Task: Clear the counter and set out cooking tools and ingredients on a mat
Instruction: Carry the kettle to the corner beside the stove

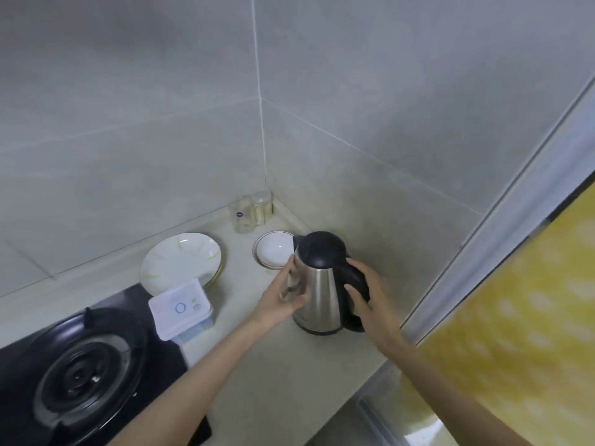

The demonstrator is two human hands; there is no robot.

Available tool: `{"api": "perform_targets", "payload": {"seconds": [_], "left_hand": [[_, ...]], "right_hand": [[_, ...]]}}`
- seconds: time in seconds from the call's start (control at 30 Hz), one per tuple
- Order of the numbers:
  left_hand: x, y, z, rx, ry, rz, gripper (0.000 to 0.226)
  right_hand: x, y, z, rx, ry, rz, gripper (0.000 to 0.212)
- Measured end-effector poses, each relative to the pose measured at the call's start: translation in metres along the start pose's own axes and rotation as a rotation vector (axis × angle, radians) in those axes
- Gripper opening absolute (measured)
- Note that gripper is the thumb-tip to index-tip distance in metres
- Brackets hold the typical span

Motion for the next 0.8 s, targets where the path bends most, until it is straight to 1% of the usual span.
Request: {"api": "perform_targets", "payload": {"seconds": [0.1, 0.27, 0.53, 0.67, 0.8], "left_hand": [[-0.009, -0.009, -0.002, 0.007, 0.004, -0.002, 0.083], [-0.019, -0.021, -0.003, 0.043, -0.009, 0.02, 0.084], [-0.021, -0.013, -0.009, 0.091, 0.004, 0.072, 0.083], [-0.019, -0.009, -0.006, 0.098, -0.005, 0.127, 0.075], [-0.006, -0.002, -0.005, 0.117, -0.045, 0.219, 0.059]], "right_hand": [[-0.002, -0.01, 0.01, -0.016, -0.004, -0.025, 0.044], [-0.002, -0.024, 0.03, -0.03, -0.045, -0.016, 0.043], [-0.009, -0.019, 0.038, -0.001, -0.047, -0.077, 0.047], [-0.008, -0.021, 0.038, 0.02, -0.012, -0.093, 0.046], [0.006, -0.032, 0.018, 0.15, 0.074, -0.028, 0.04]]}}
Point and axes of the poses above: each hand's wrist, its own y-axis away from the middle knuckle, its own x-axis out of the back of the hand, z = x × y, the point moved 9 cm from there along -y, towards the middle knuckle, and after that the axes turned 12 degrees about z, right-handed, at the moved point
